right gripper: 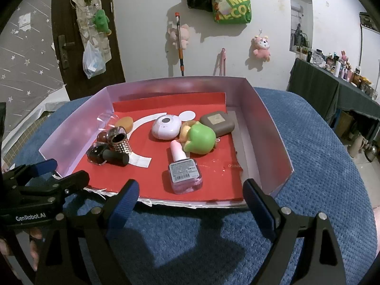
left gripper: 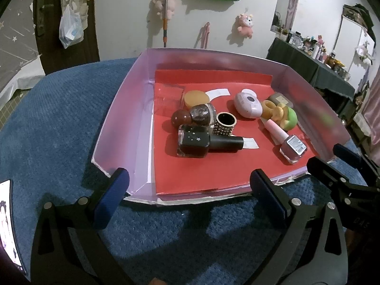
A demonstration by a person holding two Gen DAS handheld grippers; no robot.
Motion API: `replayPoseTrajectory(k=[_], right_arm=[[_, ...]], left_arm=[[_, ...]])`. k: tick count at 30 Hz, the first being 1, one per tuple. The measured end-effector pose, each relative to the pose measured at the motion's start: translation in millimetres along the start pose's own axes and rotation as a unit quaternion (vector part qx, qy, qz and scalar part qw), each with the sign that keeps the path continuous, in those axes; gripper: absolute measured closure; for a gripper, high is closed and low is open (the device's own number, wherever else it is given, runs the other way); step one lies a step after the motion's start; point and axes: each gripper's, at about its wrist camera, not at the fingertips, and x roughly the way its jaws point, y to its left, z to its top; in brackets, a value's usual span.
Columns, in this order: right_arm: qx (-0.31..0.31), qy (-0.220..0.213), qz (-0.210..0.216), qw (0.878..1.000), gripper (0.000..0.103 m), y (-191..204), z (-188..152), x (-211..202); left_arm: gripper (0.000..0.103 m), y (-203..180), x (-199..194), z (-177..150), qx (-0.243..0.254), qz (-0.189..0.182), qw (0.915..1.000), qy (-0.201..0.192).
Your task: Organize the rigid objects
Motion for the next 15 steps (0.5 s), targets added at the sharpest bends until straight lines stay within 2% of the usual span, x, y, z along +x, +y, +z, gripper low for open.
replayPoseTrajectory(k=[8, 15], right_arm=[[-0.006, -0.016, -0.005, 1.000, 0.012, 2.6, -5.6, -16.1], [0.001, -0.007, 0.001, 1.000, 0.012, -0.4, -17.9, -32.4]], left_arm=[[0.000, -2.6, -16.7, -2.4, 0.001, -0.005, 0.9999, -0.010], [0.000, -8.0, -28.8, -12.3, 0.013, -0.010, 0.9998, -0.011]])
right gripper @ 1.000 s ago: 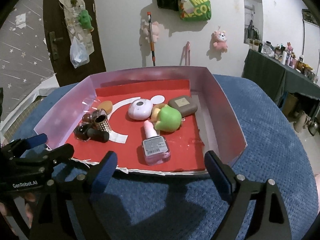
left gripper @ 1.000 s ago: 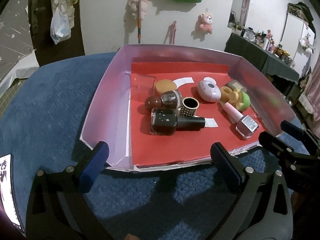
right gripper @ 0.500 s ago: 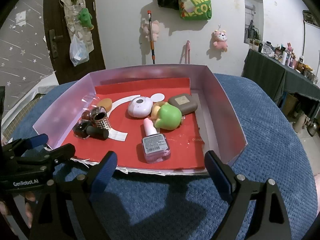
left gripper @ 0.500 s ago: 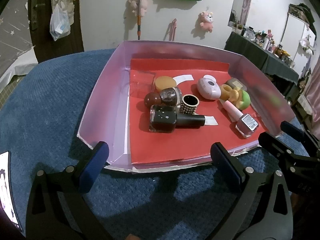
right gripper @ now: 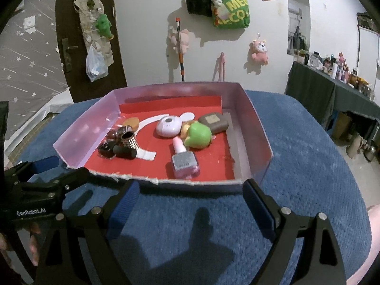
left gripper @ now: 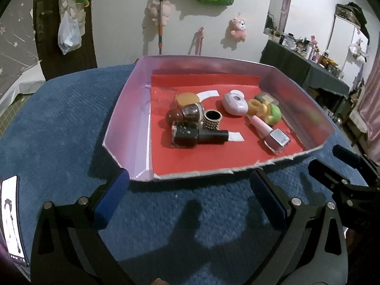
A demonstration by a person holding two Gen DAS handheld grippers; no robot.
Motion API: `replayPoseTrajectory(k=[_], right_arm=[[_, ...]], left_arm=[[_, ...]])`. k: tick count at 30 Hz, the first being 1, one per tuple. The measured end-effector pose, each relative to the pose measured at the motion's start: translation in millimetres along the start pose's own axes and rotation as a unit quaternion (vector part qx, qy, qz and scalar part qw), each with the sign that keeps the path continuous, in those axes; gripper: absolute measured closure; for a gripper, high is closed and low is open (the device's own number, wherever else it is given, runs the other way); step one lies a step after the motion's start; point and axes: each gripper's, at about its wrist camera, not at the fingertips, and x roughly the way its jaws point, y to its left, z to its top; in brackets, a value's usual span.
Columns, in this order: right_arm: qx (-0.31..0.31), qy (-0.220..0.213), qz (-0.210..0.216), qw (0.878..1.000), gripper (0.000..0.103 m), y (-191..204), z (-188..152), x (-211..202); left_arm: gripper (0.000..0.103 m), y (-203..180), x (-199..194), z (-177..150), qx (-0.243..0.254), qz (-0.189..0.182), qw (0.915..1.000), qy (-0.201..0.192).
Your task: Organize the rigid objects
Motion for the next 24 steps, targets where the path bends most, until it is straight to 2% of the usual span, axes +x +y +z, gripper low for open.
replayPoseTrajectory(k=[14, 20, 24], right_arm=[[0.007, 0.044, -0.007, 0.999, 0.012, -7.2, -28.9, 10.1], [0.006, 0.050, -0.008, 0.999, 0.012, -6.1, -33.3, 12.9], [0.006, 0.055, -0.009, 0.998, 0.012, -5.8, -33.7, 15.7]], left_arm=[[0.000, 0.6, 21.9, -28.0, -0.019, -0.025, 0.9975, 0.064], [0.000, 0.6, 20.4, -31.2, -0.020, 0.003, 0.9987, 0.046], [0.000, 0.4, 26.0, -31.6, -0.019, 0.006, 0.9981, 0.059]])
